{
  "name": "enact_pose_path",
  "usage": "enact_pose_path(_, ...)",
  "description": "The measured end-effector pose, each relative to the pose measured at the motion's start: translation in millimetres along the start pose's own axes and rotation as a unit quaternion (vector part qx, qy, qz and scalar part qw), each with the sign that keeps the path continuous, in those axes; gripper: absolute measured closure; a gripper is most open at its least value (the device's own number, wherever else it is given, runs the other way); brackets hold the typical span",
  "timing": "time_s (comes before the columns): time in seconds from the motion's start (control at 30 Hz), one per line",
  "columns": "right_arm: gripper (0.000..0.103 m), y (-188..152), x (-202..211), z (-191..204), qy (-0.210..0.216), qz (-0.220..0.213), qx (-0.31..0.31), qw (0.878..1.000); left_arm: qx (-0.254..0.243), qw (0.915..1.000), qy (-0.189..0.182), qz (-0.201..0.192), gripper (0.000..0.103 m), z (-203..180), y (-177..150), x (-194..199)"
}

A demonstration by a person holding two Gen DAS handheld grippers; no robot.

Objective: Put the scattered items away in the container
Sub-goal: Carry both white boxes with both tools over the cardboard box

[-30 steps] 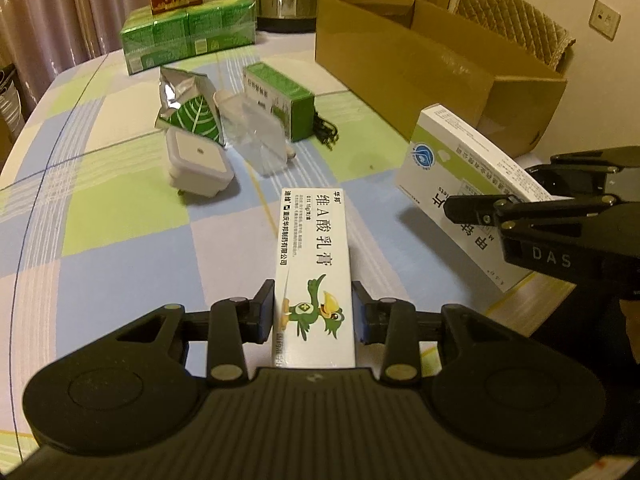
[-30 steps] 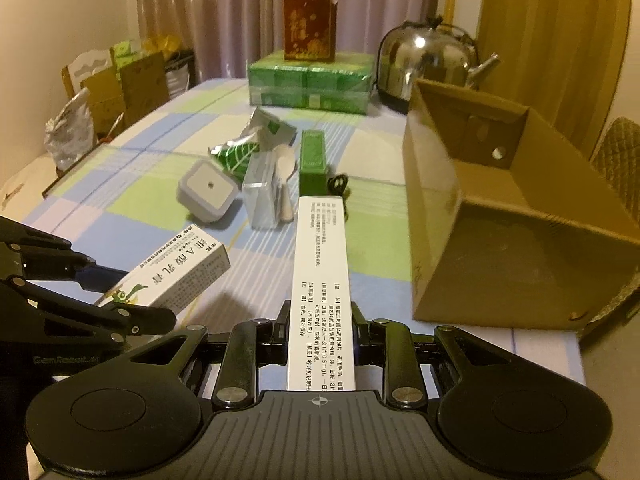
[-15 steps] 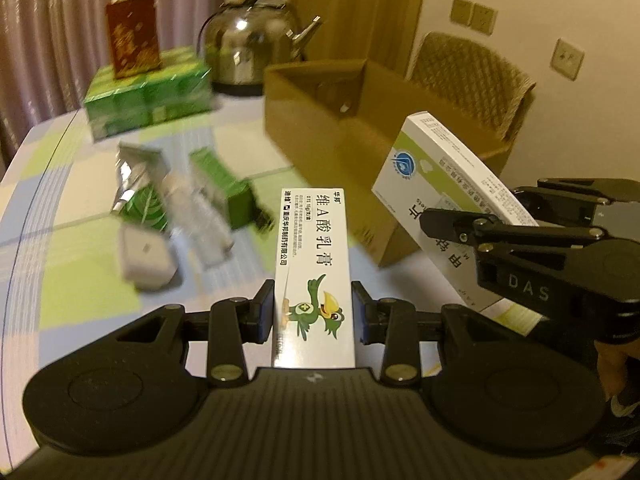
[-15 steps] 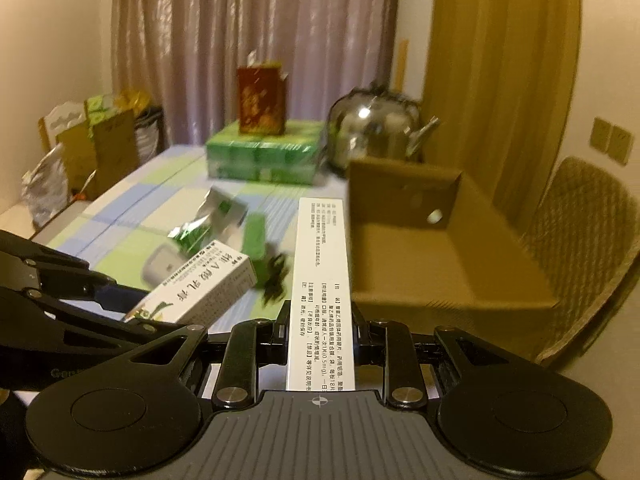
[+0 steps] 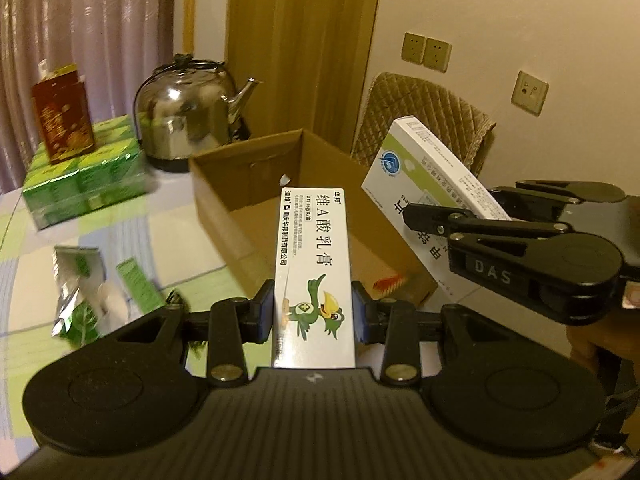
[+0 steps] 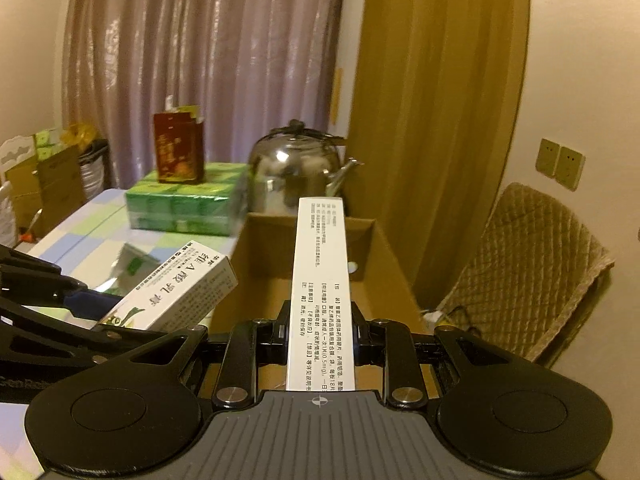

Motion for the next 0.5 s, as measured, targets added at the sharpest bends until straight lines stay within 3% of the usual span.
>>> enact_pose_path(0.23, 0.081, 1, -39, -37, -0.003, 0.014, -0.027, 1.0, 0.018, 0.9998, -0.008, 0.008, 0.07, 1, 26, -47)
enact_pose_path(0.5, 0.081, -3, -79, -54, 0.004, 0.037, -0.048, 0.998, 0.029, 0.9992, -0.011, 0.025, 0.07, 6, 41, -101)
Point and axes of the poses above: each gripper's, at about its wrist camera, not at the fingertips, and x roughly against the way its jaws point, z to its left, y to its top, the point moved 6 cm from there along -x, roughly the way its jaws point
